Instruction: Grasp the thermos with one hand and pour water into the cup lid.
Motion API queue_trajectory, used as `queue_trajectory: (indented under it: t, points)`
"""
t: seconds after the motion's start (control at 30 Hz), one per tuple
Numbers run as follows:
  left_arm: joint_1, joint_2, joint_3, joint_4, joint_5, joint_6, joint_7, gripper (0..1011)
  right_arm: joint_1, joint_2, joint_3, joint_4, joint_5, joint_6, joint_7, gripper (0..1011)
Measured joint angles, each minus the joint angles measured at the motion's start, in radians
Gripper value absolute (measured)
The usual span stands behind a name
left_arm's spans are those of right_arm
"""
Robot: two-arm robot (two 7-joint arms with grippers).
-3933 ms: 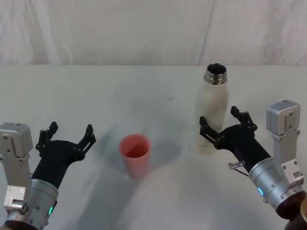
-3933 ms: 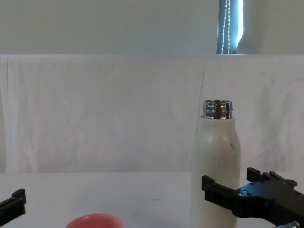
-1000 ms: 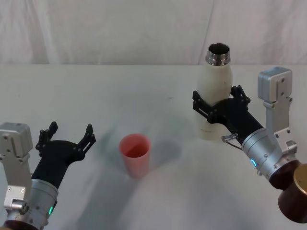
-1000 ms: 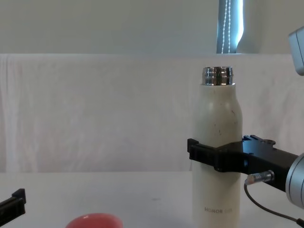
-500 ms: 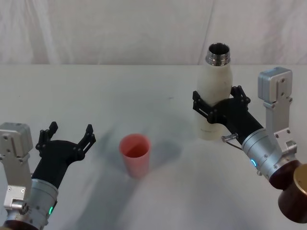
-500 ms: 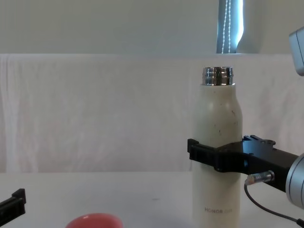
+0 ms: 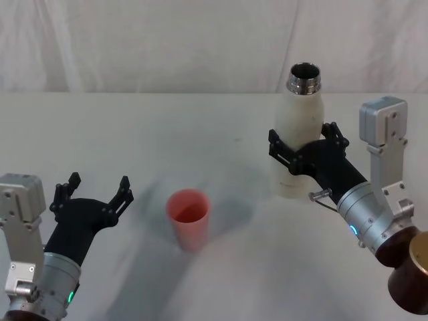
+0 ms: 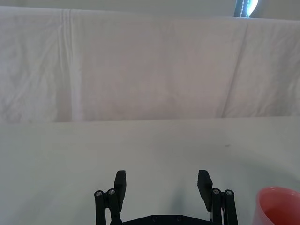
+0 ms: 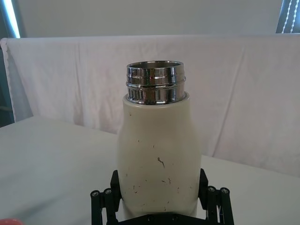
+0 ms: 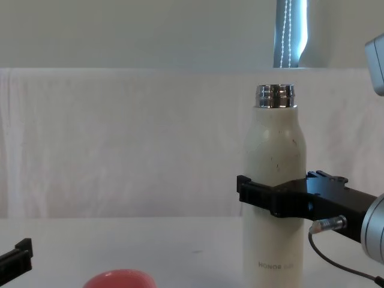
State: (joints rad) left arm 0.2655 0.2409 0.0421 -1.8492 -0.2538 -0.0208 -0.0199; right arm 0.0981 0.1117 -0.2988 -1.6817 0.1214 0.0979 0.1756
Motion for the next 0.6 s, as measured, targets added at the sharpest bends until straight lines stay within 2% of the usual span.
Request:
queue_trajectory:
  t: [0.13, 0.23, 0.47, 0.6]
  points:
    - [0.0, 0.0, 0.0, 0.0, 0.0, 0.0, 0.0, 1001, 0.0, 0.001, -0.001, 0.0, -0.002, 0.0, 0.0, 960]
    - [0.0, 0.0, 0.0, 0.0, 0.0, 0.0, 0.0, 1001, 0.003, 0.01, -0.011, 0.0, -0.027, 0.0, 0.0, 960]
    - [0.0, 0.0, 0.0, 0.0, 0.0, 0.0, 0.0, 1001, 0.019, 0.051, -0.056, -0.012, -0.149, -0.007, -0.01, 960]
    - [0.0, 0.0, 0.0, 0.0, 0.0, 0.0, 0.0, 1001, 0.027, 0.078, -0.092, -0.026, -0.259, -0.013, -0.026, 960]
